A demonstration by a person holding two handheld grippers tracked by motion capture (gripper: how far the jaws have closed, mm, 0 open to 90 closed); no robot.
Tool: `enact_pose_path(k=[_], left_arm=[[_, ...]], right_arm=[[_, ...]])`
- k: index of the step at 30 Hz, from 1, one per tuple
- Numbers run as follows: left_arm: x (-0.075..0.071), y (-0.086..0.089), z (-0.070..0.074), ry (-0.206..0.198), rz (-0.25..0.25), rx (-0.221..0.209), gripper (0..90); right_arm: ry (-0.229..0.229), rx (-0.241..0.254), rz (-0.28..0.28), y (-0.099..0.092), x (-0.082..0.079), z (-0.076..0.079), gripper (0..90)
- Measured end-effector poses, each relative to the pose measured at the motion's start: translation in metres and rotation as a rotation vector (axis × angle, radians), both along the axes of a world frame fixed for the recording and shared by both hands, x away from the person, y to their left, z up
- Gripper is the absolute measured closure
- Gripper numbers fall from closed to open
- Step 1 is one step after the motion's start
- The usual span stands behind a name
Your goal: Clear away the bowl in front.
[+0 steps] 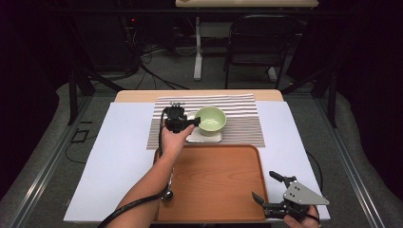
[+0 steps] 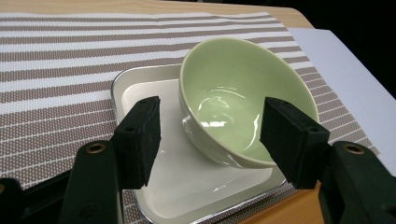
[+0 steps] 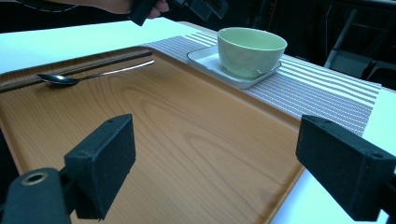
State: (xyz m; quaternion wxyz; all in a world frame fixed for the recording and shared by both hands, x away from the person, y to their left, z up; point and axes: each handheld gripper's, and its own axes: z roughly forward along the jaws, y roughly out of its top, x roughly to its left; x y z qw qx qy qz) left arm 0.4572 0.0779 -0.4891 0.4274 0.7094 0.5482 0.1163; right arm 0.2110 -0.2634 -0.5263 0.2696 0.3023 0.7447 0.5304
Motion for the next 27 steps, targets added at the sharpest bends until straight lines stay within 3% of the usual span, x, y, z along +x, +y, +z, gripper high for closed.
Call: enact_pose_path(k=[11,20,27], left_arm=[[0.012,0.004,-0.015,0.035,0.039,-0.071,34.0],[0.018,0.005,-0.018,0.023,0.056,-0.059,33.9],[0.021,-0.001,-0.022,0.05,0.046,-0.064,35.1]], right_arm=[[-0.002,0.001,-0.001,-0.001,-0.001,0.0,11.8],[-0.004,-0.001,-0.006,-0.002,-0.003,0.0,11.8],[0.001,0.001,-0.012,-0.003,-0.006,0.0,11.8]])
